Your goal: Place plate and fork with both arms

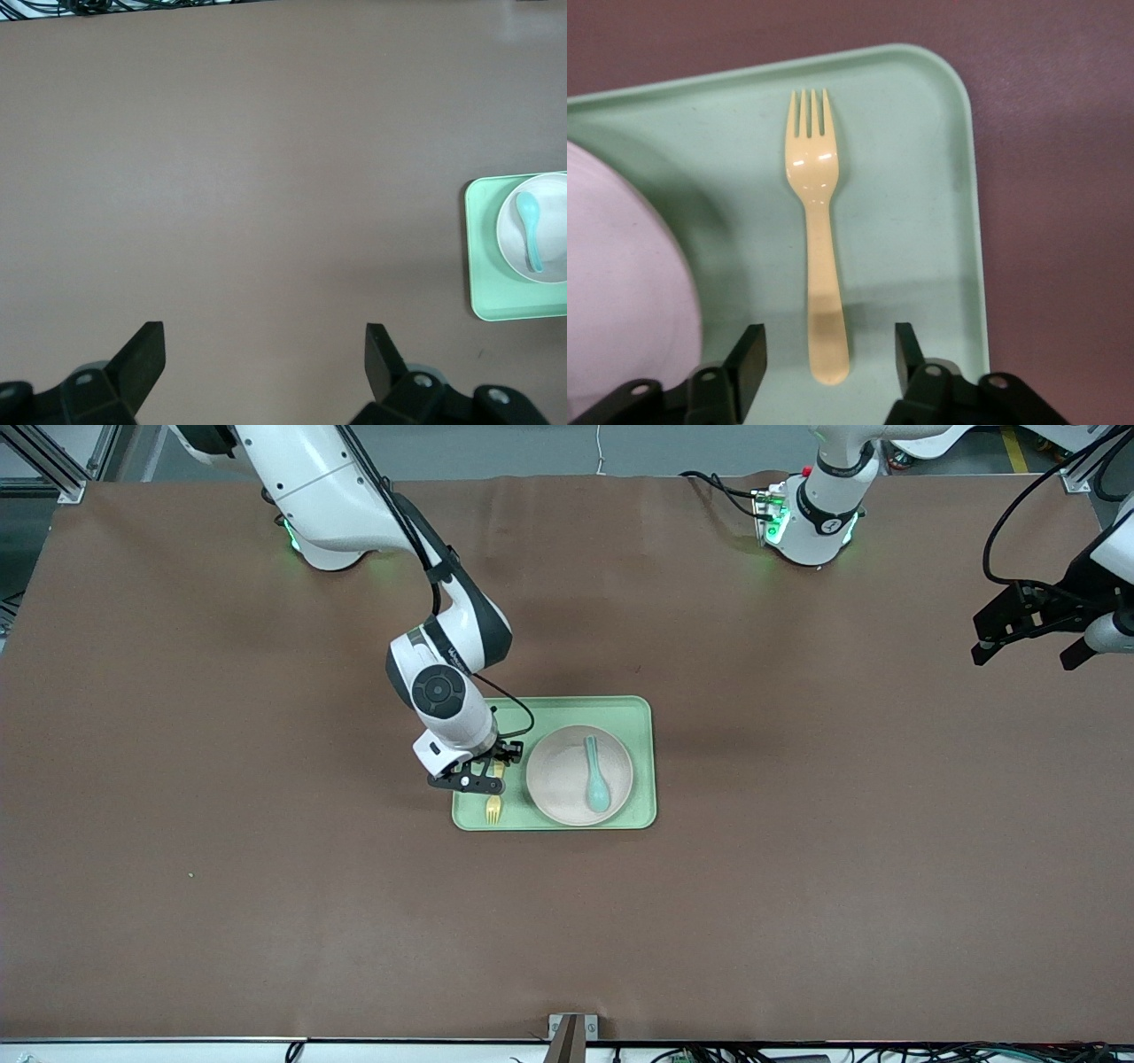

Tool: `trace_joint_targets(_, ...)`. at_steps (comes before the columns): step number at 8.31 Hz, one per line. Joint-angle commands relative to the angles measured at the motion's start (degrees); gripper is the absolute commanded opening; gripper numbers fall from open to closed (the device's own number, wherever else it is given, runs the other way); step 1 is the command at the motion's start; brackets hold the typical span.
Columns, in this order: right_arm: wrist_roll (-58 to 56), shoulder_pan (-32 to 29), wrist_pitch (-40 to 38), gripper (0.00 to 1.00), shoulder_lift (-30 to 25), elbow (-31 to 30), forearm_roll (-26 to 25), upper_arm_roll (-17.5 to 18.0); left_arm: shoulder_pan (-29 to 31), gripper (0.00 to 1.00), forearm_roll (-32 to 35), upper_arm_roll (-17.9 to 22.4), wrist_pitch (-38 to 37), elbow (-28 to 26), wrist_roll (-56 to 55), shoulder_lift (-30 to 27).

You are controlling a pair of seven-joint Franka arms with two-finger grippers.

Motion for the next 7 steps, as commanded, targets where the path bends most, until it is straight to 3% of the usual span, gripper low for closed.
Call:
trace_joint_targets(1, -3.4, -5.2, -3.6, 0.75, -12.6, -6.0, 0.6, 0.1, 0.6, 0.99, -1.0, 0.2, -1.1, 0.2, 0.0, -0.4)
trace_joint_targets(2, -4.4, -7.8, -5.4, 0.77, -18.0, -7.9, 0.3, 0.1, 0.6, 0.99, -1.0, 0.3, -1.1, 0.2, -0.1, -0.2)
trace_joint_targets(4, -8.7, -15.9, -16.3, 0.78, -29.1, -8.1, -1.9, -0.1, 0.5, 0.99, -1.1, 0.3, -1.1, 0.2, -0.1, 0.3)
trace_joint_targets(5, -15.6, -21.5, -22.5, 0.81, -34.4, -7.7, -1.9, 0.0, 0.5, 0.99, -1.0, 0.3, -1.1, 0.2, -0.1, 0.3)
trace_joint_targets(6, -24.8, -27.1, -28.7, 0.93, -38.1, -6.1, -1.9, -0.2, 0.5, 0.99, -1.0, 0.3, -1.1, 0.3, 0.0, 0.3)
trace_joint_targets(7, -35.2, -33.2, -36.5, 0.98, -38.9, -1.9, -1.9, -0.2, 0.5, 0.99, -1.0, 0.3, -1.0, 0.3, -0.3, 0.3)
